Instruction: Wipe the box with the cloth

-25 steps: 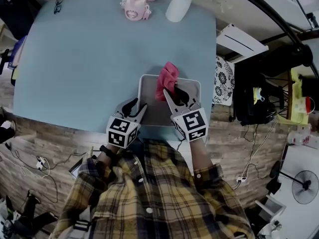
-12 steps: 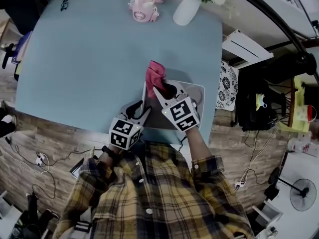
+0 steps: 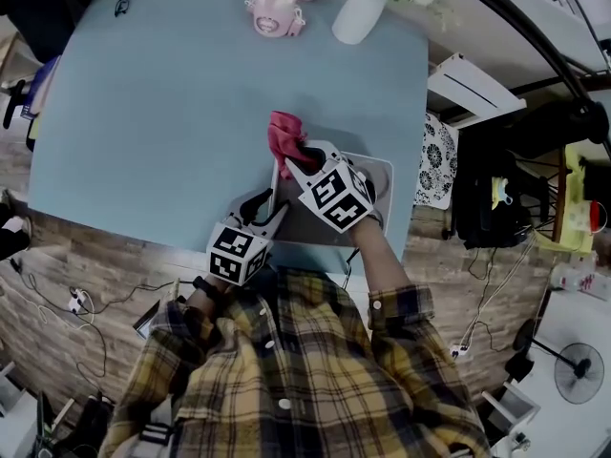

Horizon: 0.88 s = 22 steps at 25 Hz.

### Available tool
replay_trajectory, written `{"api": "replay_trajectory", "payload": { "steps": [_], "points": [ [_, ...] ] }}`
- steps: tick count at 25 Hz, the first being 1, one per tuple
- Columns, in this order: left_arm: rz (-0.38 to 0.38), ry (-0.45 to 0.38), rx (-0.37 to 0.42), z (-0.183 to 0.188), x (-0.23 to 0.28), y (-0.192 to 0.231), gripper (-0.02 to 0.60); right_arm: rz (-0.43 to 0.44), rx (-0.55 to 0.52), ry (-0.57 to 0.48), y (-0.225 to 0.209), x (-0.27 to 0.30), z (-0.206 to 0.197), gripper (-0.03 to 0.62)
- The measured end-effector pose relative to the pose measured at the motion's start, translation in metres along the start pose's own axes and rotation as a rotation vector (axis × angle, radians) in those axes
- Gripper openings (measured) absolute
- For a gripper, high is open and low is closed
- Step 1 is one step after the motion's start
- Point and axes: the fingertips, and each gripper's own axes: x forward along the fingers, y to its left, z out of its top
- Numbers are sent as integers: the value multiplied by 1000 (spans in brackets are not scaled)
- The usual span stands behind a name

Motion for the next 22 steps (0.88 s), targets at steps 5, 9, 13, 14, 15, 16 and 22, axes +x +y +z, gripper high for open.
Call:
{"api": "replay_trajectory", "payload": {
  "steps": [5, 9, 13, 14, 15, 16, 22],
  "points": [
    [-2, -6, 1, -1, 0, 1, 160, 16, -14, 21, 1, 2, 0, 67],
    [0, -13, 6, 0, 1, 0, 160, 30, -14, 27, -1, 1, -1, 67],
    [5, -13, 13, 0, 0, 1, 160, 31, -37, 49, 0, -1, -4, 67],
    [7, -14, 14, 0, 0, 1, 160, 32, -37, 52, 0, -3, -6, 67],
    [8, -15, 16, 0, -1, 1, 160, 32, -35, 55, 0, -5, -8, 67],
    [10, -15, 16, 0, -1, 1, 160, 32, -32, 59, -1, -7, -11, 67],
    [11, -10, 19, 0, 1, 1, 160, 21, -12, 75, -9, -21, -28, 67]
  ]
}}
